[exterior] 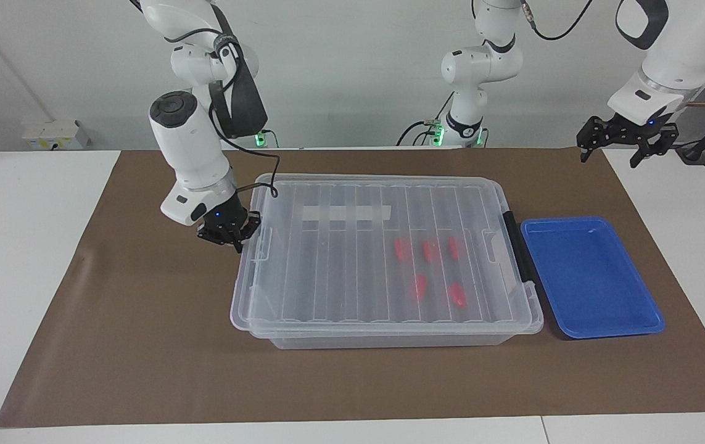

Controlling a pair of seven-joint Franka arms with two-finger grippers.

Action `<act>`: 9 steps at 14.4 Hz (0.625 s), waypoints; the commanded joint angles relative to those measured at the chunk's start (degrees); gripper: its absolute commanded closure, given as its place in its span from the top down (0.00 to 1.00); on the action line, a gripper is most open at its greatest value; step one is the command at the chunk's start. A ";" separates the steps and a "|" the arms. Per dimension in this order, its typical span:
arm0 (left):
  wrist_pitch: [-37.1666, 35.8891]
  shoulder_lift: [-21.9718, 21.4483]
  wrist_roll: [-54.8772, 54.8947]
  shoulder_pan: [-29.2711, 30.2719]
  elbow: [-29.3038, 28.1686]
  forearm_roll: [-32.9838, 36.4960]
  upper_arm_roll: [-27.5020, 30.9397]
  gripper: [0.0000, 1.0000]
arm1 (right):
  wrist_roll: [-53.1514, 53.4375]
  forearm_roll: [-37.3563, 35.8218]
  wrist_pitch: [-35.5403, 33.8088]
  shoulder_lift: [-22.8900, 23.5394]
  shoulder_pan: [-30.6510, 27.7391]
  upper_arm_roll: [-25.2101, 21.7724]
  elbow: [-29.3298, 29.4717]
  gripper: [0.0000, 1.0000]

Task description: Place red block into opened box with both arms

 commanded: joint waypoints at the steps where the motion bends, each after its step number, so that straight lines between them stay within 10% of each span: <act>1: 0.33 -1.65 0.80 0.07 -1.77 -0.95 0.40 1.00 | 0.37 0.85 -0.16 -0.25 -0.22 0.78 -0.48 0.00; 9: 0.33 -1.65 0.80 0.42 -1.77 -0.86 0.48 1.00 | 0.55 0.85 -0.16 -0.25 -0.13 1.05 -0.39 0.00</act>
